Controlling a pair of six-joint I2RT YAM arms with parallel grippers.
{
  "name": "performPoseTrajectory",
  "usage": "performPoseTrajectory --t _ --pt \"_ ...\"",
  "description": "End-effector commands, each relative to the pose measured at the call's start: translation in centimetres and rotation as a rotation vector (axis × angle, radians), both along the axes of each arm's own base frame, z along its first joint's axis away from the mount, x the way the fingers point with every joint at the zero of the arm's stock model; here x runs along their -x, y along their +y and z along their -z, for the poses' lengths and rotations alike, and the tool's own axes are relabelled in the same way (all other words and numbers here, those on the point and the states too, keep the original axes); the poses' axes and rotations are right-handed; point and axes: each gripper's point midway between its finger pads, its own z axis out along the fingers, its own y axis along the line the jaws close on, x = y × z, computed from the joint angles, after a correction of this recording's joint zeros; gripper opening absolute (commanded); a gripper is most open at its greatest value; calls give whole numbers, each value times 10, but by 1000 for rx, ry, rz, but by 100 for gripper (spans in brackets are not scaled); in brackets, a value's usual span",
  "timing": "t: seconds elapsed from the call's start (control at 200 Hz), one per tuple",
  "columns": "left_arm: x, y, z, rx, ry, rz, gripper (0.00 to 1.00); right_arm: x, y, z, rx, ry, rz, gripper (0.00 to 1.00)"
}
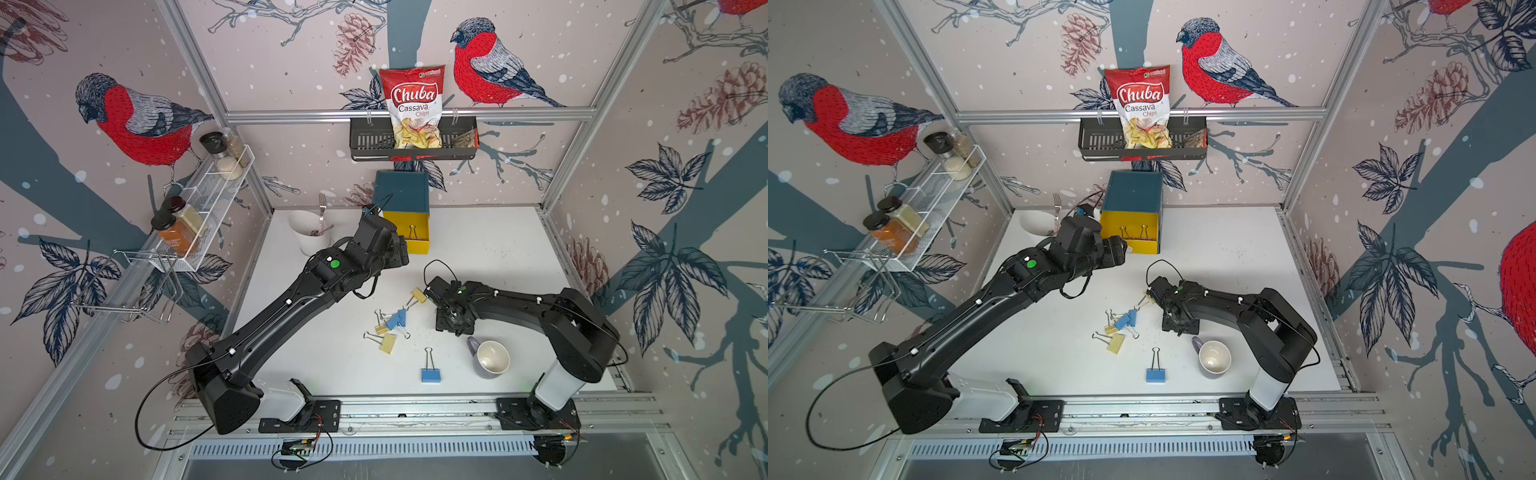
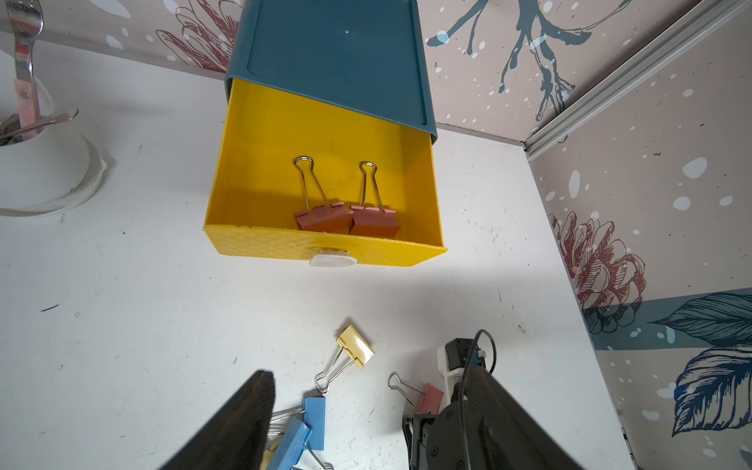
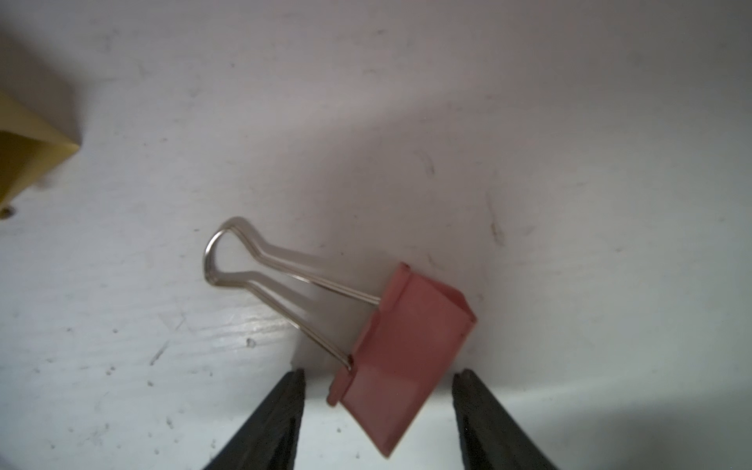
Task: Put the binder clips in the drawer according to color
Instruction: Adjust the distractor at the center of the board.
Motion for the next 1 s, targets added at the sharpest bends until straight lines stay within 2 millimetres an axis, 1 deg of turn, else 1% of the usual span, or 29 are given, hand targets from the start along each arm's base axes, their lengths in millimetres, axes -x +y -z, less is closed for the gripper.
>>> performPoseTrajectory --t 0.0,0.14,0.165,0.285,0.3,0.36,0.48,0.505,0.545,0.59,0.625,0.665,0.775,0.805,0.895,0.995 --pt "-3 -3 -9 30 -40 -3 78 -5 -2 2 5 -15 27 60" --pt "-1 -2 -9 32 -40 -3 77 -3 -3 4 10 -12 35 57" --pt "-1 -1 -8 29 -39 -4 77 -3 -4 5 12 -10 35 54" --pt "-1 -2 -5 29 -34 -3 76 -1 -8 7 19 -12 41 51" --pt "-1 -2 -5 31 -33 -2 76 -1 -8 8 21 -12 41 48" --pt "0 -2 -3 32 -29 -2 76 -2 -11 7 32 -18 44 46" --pt "3 -2 4 29 -19 0 75 -4 -12 6 35 -24 45 44" --pt "3 -1 6 27 -16 -1 75 -4 -12 6 35 -27 45 42" --pt "5 0 9 25 -11 -1 75 -4 -13 7 37 -26 45 40" --pt "7 0 14 19 -3 2 75 -4 -13 7 37 -26 46 40" --pt "8 1 18 14 4 3 75 -4 -13 8 35 -26 44 36" --pt "10 2 24 8 15 3 75 -4 -13 8 35 -28 45 35" --pt "17 6 46 -9 52 14 74 -6 -13 6 34 -38 50 35" --pt "20 7 52 -11 63 15 74 -6 -12 4 31 -43 47 31" --pt "29 12 72 -14 97 17 73 -8 -12 1 34 -54 49 30" --pt "38 16 87 -2 123 22 72 -10 -13 -3 36 -68 47 29"
